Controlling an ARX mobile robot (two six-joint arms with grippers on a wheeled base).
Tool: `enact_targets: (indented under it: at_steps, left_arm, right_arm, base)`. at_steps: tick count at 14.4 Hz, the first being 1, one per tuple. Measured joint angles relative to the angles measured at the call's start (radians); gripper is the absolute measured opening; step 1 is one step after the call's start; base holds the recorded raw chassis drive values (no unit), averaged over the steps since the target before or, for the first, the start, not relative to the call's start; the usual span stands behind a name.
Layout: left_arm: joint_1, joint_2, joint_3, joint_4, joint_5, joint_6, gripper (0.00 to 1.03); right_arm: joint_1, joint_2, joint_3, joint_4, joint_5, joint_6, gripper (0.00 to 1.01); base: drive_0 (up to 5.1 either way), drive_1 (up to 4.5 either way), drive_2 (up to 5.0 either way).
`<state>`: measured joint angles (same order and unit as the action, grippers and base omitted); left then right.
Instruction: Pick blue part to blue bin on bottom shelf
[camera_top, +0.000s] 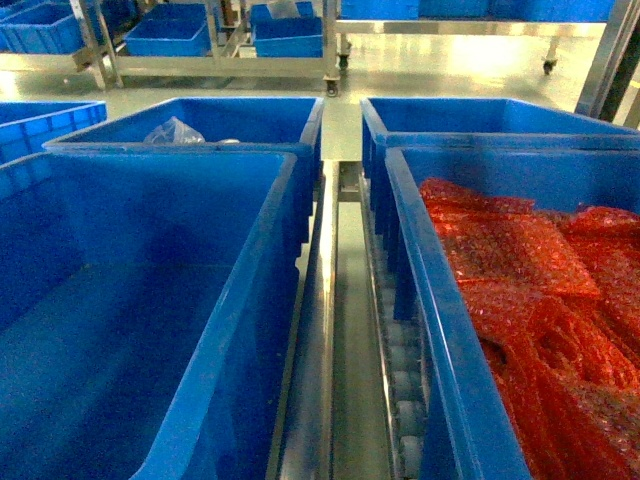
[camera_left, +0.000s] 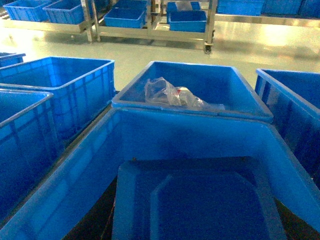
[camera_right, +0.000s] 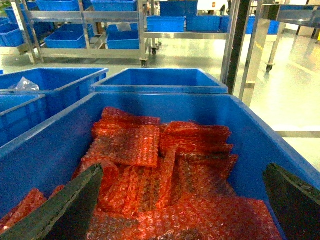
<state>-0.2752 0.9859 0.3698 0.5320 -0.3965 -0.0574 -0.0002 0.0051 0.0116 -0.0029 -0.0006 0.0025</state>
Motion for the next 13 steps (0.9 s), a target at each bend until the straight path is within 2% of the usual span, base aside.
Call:
enact_targets:
  at_steps: [13]
  left_arm:
    - [0.0, 0.0, 0.0, 0.0, 0.0, 0.0, 0.43]
  right_arm:
    - [0.0, 0.0, 0.0, -0.002, 0.0, 0.0, 0.98]
  base:
    - [0.0, 4.08, -4.0]
